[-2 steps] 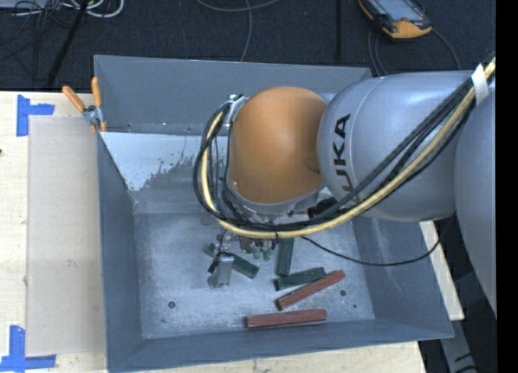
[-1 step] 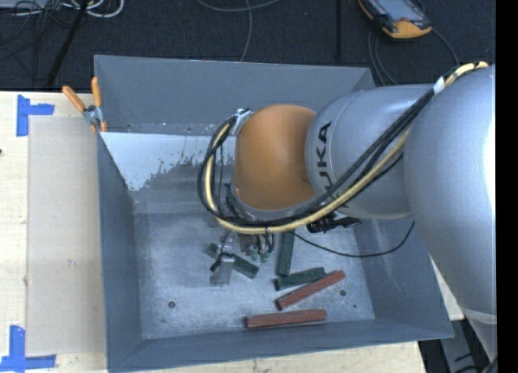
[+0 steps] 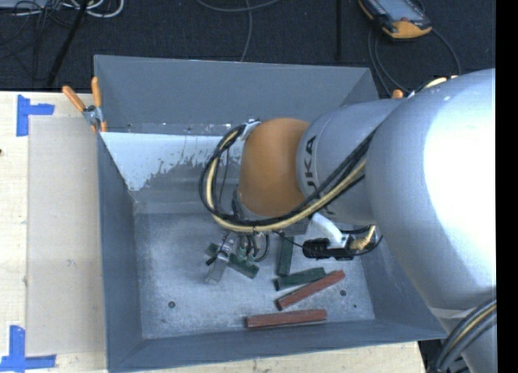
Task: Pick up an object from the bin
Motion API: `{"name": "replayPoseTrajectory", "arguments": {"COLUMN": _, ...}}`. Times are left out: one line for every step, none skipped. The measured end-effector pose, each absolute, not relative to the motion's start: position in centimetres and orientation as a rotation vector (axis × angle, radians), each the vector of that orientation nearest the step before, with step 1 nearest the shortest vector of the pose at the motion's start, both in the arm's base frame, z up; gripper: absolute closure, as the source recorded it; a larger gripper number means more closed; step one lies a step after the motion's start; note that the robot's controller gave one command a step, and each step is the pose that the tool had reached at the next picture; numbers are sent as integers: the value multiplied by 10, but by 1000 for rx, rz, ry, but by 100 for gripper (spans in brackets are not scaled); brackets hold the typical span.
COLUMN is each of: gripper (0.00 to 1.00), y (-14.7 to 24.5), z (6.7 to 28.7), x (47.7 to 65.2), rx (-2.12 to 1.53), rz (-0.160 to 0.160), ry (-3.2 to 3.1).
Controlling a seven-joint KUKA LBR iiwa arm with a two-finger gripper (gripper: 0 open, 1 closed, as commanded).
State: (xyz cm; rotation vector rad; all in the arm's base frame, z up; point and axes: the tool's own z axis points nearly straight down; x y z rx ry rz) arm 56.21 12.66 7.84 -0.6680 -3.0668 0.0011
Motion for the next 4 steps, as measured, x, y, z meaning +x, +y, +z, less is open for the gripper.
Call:
{"name": "replayPoseTrajectory", "arguments": {"gripper": 0, "y": 115, "z": 69, "x": 567, "rx": -594, "rz": 3, "ry": -3082}}
{"name": "replayPoseTrajectory", "arguments": {"gripper": 0, "y": 123, "z": 75, "x": 564, "rx": -646, "rz": 0, "ry": -3073}}
{"name": "replayPoseTrajectory", "arguments": {"gripper": 100, "y": 117, "z": 69, "x": 567, "rx": -595, "rz": -2, "ry": -3083}}
{"name": "replayPoseTrajectory", "arguments": {"gripper": 100, "y": 117, "z": 69, "x": 567, "rx": -595, "rz": -2, "ry": -3083}}
